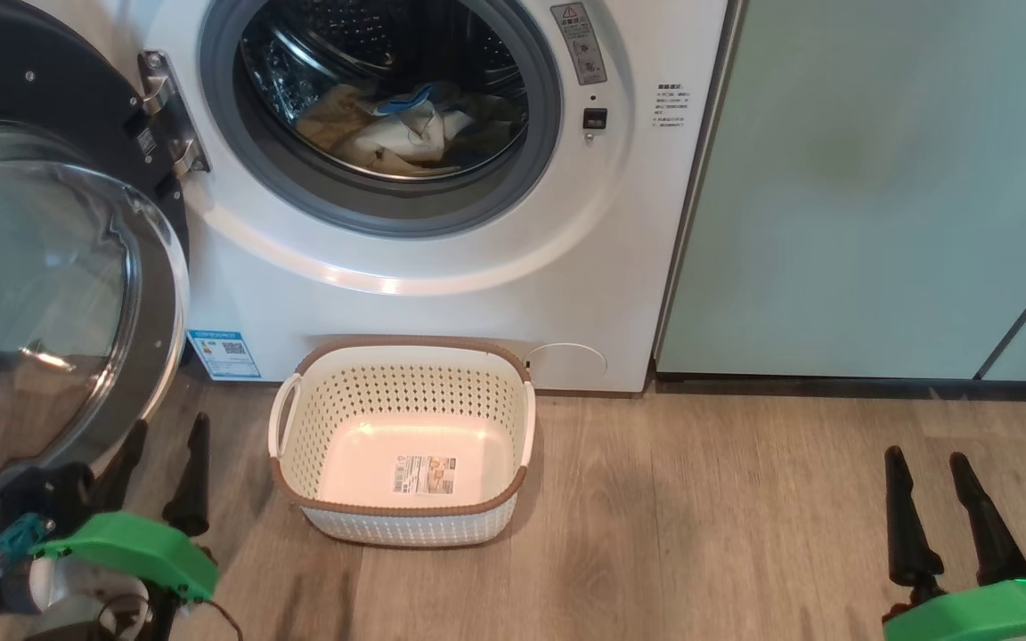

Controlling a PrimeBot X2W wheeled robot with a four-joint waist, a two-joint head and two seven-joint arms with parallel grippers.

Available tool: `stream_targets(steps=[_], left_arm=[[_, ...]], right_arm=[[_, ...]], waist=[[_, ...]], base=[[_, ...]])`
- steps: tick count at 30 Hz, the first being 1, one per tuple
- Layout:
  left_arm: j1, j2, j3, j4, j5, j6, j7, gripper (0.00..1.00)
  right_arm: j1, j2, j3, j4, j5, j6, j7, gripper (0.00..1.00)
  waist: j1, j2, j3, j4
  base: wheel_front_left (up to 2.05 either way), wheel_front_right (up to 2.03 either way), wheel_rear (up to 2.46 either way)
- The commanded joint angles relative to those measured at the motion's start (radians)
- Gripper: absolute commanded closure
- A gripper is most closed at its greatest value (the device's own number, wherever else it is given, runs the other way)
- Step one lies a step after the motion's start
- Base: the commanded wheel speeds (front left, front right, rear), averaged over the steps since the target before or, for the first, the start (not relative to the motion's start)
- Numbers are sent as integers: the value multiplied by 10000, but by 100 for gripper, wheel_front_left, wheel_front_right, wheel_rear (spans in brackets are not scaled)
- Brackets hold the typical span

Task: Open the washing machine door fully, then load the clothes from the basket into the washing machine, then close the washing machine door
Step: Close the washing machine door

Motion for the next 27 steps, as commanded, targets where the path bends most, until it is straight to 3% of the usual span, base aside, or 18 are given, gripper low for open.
stream_targets(steps=[1,13,27], left_arm=[[-450,263,435,-287,-84,-13,-93,0],[-577,89,650,-11,104,-13,-93,0],[-1043,-149,1038,182,422,-11,-93,0]], right_arm=[[-316,-215,134,-282,-21,4,-67,0],[-232,-137,23,-287,-17,4,-67,0],[-370,-71,81,-297,-3,4,-67,0]], waist=[[1,0,-15,20],[1,0,-49,524],[1,0,21,2454]], base=[[0,0,0],[0,0,0],[0,0,0]])
